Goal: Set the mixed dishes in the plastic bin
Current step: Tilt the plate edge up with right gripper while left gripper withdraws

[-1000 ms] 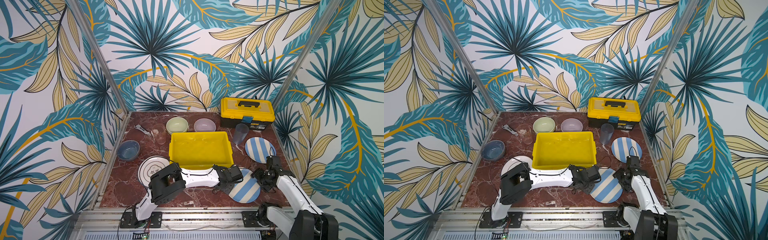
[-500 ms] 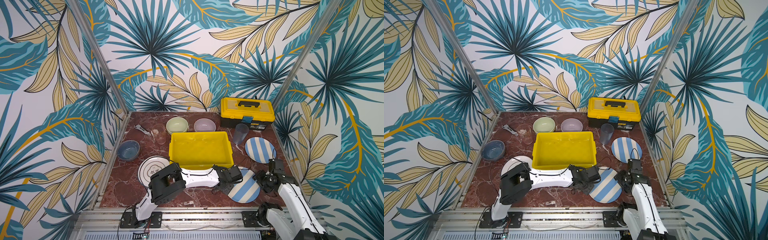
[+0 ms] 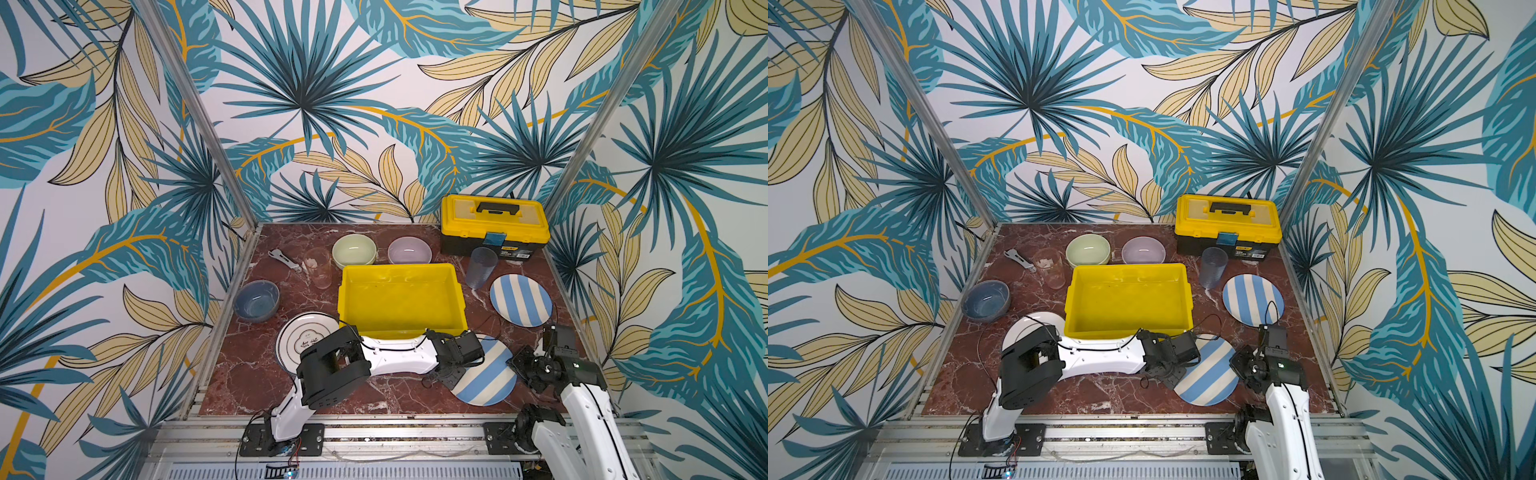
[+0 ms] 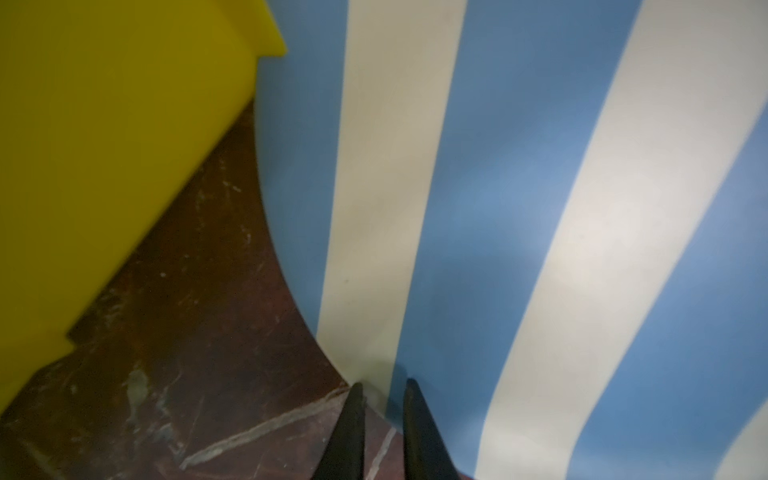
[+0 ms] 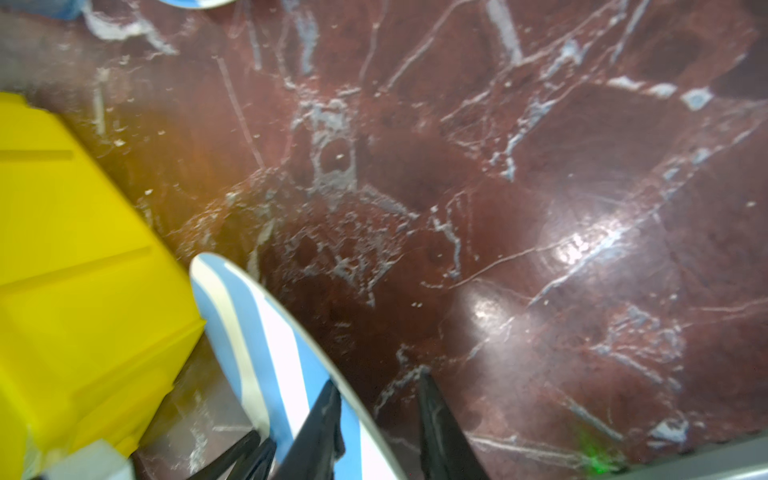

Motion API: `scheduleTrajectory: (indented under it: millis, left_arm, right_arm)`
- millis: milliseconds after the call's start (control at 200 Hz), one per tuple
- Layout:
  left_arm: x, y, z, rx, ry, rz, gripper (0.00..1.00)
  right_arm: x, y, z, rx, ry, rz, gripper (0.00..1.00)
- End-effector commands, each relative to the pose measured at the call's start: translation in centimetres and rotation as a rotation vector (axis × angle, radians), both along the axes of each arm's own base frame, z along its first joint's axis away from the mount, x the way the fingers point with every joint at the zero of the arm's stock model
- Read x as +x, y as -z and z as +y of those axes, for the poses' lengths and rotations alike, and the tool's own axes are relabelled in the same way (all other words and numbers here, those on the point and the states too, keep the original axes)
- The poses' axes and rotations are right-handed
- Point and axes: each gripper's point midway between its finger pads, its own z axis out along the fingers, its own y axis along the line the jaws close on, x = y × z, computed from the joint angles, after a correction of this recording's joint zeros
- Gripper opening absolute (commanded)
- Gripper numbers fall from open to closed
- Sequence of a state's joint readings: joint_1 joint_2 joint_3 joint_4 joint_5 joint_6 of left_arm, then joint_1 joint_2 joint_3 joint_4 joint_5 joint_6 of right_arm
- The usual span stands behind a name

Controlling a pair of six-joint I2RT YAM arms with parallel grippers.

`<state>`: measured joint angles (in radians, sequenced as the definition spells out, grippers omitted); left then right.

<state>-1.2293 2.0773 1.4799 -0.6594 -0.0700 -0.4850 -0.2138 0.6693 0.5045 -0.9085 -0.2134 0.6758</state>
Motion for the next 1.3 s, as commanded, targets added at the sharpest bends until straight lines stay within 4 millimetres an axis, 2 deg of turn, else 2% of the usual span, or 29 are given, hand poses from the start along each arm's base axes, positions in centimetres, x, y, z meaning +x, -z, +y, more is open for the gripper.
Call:
scheduleTrajectory:
  millis: [0,155,336,466,561,921,1022,1132,1292]
  left_arm:
    - [-2.5,4.7,2.8,0.137,0.041,0.098,0.18]
    - [-2.5,4.4,2.7,0.127,0.043,0.096,0.18]
    - [-2.7,4.3,2.3,0.110,0.061,0.104,0.18]
    - [-2.9,4.1,2.1,0.098,0.070,0.109,0.19]
    - [-3.0,3.8,1.9,0.085,0.078,0.116,0.24]
    - [-3.0,1.0,0.4,0.002,0.110,0.108,0.41]
    - [-2.8,-0.8,0.0,-0.037,0.111,0.090,0.49]
    - [-2.3,-4.1,-0.7,-0.119,0.115,0.082,0.56]
    - [-0.2,-8.7,-0.2,-0.229,0.069,0.074,0.59]
  right_arm:
    - [-0.5,-1.5,1.7,0.098,-0.001,-0.012,0.23]
    - [-0.9,-3.1,1.8,0.086,-0.016,-0.037,0.10]
    - [-1.9,-3.3,1.7,0.064,-0.038,-0.005,0.00]
    - [-2.4,-3.1,1.5,0.047,-0.036,0.002,0.00]
    - [-2.6,-3.3,1.3,0.035,-0.024,0.001,0.00]
    - [-3.5,-6.6,-0.5,-0.080,0.014,-0.017,0.00]
    - [-3.2,-7.4,-0.7,-0.096,0.017,-0.042,0.00]
    - [-2.8,-8.3,-0.8,-0.102,0.014,-0.070,0.00]
    - [-2.2,-9.2,-0.9,-0.108,0.007,-0.093,0.00]
